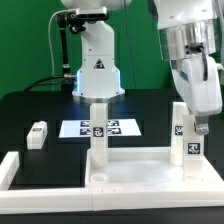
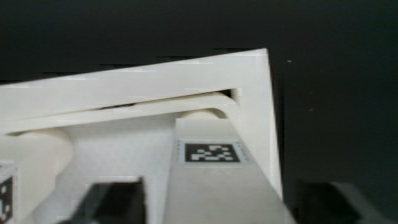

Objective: Assemble desk

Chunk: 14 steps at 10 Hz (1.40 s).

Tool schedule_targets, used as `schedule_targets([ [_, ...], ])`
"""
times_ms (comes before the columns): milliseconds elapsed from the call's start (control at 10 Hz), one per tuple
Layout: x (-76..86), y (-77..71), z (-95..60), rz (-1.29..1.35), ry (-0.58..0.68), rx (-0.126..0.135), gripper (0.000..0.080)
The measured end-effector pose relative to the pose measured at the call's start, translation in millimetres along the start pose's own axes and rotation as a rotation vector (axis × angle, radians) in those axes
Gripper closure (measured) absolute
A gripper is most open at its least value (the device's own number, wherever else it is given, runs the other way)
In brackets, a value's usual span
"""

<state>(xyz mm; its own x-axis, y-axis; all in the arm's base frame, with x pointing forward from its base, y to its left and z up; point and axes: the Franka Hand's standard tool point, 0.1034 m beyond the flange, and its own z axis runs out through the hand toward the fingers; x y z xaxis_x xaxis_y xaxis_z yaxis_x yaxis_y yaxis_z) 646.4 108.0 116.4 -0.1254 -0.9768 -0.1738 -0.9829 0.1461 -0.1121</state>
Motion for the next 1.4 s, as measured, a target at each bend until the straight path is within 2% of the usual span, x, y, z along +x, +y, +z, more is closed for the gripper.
schedule_targets([
  [100, -5.5, 2.5, 1.1, -0.193, 0.003, -0.015, 0.0262],
  [200, -6.7, 2.9, 1.6, -0.389, -0.003, -0.015, 0.0262],
  [300, -4.9, 3.9, 2.4, -0.463, 0.003, -0.006, 0.0175],
  [400, -4.4, 3.7, 2.6, -0.479, 0.004, -0.006, 0.0155],
  [700, -0.6, 3.1, 2.5, -0.757, 0.018, -0.014, 0.0150],
  [800, 5.8, 5.6, 2.6, -1.019, 0.037, -0.058, 0.0150],
  [1000, 13.8, 6.3, 3.2, -1.271, 0.038, -0.062, 0.0150],
  [1100, 13.9, 6.5, 3.6, -1.239, 0.039, -0.062, 0.0150],
  [1200, 14.2, 6.6, 3.9, -1.221, 0.039, -0.062, 0.0247],
  [1300, 14.2, 6.6, 3.9, -1.221, 0.039, -0.062, 0.0389],
  [1400, 14.0, 6.8, 4.0, -1.153, 0.040, -0.060, 0.0389],
])
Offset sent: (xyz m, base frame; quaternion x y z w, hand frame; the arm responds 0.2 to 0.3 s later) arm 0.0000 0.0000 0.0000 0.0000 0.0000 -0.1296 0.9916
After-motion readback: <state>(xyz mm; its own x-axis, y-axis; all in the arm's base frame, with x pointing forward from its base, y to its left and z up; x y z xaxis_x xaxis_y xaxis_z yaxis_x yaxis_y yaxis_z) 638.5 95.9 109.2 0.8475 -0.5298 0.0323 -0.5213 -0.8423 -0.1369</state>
